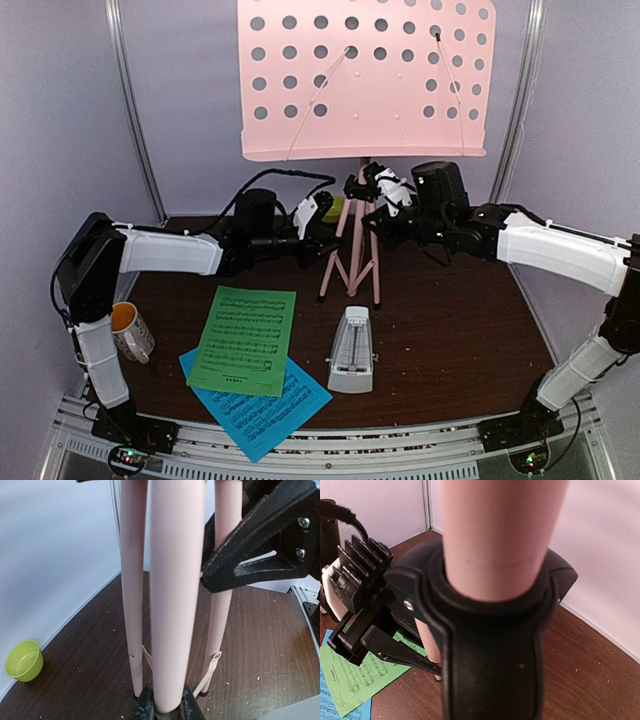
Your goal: Set up the instrument practice props
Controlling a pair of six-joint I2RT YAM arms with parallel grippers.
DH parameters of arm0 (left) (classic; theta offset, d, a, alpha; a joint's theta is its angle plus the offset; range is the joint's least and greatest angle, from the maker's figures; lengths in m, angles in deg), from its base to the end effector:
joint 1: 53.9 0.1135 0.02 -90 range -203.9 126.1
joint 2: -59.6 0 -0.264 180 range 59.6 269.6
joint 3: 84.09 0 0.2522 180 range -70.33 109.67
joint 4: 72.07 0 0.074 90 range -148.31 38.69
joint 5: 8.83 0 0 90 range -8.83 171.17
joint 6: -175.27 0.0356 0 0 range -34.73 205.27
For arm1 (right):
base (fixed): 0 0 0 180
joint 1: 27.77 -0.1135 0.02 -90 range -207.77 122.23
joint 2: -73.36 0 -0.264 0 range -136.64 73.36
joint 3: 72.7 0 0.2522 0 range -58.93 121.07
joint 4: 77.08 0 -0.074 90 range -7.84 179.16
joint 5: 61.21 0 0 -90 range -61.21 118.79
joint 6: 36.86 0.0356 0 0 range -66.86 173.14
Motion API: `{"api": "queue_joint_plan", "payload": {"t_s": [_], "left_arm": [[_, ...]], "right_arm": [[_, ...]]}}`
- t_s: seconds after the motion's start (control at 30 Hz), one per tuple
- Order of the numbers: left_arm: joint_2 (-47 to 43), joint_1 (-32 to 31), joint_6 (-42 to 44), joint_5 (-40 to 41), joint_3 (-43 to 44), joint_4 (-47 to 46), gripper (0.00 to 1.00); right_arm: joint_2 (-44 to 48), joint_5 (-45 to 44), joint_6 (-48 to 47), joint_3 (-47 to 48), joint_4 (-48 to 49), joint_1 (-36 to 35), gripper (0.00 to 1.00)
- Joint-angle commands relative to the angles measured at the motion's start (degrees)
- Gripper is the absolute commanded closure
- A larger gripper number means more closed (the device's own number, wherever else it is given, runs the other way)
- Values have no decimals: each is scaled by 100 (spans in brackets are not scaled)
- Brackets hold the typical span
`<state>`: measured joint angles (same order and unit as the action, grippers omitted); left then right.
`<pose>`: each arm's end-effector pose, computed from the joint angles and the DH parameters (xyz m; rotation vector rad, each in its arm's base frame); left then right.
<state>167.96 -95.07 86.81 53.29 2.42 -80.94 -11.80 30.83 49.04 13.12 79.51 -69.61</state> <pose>0.3203 -0.3022 0.2465 1.0046 1.5753 -0.9225 0.2606 0.2351 0.3371 -0.8010 1.8293 0.4631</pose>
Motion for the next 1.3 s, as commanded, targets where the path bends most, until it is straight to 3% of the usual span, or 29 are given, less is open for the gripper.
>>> {"api": "queue_joint_plan", "payload": {"t_s": [0.0,0.7,0.9,1.03,1.17,1.27], "left_arm": [[-114,848,-367,666,-195,343,100],[168,782,-696,350,-245,38,100],[162,671,-660,267,-376,-127,100],[151,620,-628,257,-413,-179,100],[140,579,-672,191,-363,-184,100],[108,553,-627,185,-340,-126,100]], "right_arm": [[220,-1142,-189,791,24,484,100],[-334,-210,108,440,472,364,100],[-143,36,120,121,550,335,90],[40,269,165,-170,694,326,71],[302,394,353,-646,1051,339,40],[563,551,453,-1326,1666,358,25]]}}
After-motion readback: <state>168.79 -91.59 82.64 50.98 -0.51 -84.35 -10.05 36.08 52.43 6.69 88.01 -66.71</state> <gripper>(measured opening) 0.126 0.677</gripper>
